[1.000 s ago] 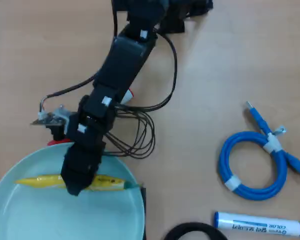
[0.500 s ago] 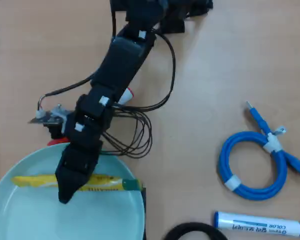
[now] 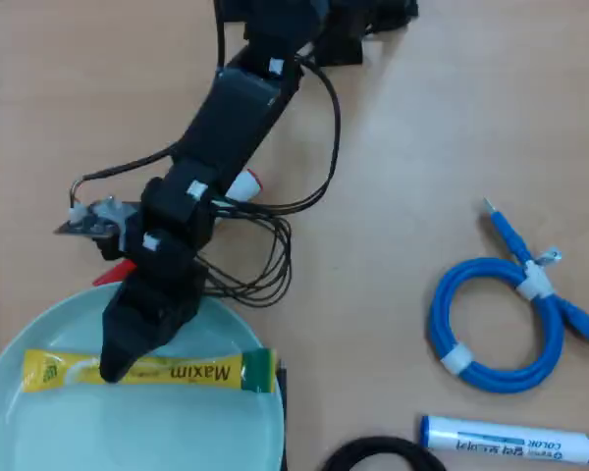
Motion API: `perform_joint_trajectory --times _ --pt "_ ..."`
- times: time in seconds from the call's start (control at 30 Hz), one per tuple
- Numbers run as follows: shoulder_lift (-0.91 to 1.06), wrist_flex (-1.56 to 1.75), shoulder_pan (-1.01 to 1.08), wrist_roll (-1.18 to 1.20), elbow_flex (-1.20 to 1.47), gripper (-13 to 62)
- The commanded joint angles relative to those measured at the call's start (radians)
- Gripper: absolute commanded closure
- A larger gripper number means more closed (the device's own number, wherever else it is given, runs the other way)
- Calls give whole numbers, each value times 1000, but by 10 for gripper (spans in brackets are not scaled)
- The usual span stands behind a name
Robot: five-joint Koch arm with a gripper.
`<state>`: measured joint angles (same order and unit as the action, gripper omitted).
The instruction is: Pick up the yellow coffee stick, then put it in the green bowl
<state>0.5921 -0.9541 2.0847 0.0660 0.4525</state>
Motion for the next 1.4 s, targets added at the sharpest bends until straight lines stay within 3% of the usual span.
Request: perform_joint_trajectory --times 0.0,0.37,0.67,1.07,1.23,1.37 --pt "32 2 9 5 -106 69" --pt "118 -34 5 -2 -100 72" --pt "337 -382 -75 86 -104 65" --pt "451 -718 -166 72 -72 60" --pt "600 -706 -179 74 222 68" --pt "784 -482 -212 74 505 68"
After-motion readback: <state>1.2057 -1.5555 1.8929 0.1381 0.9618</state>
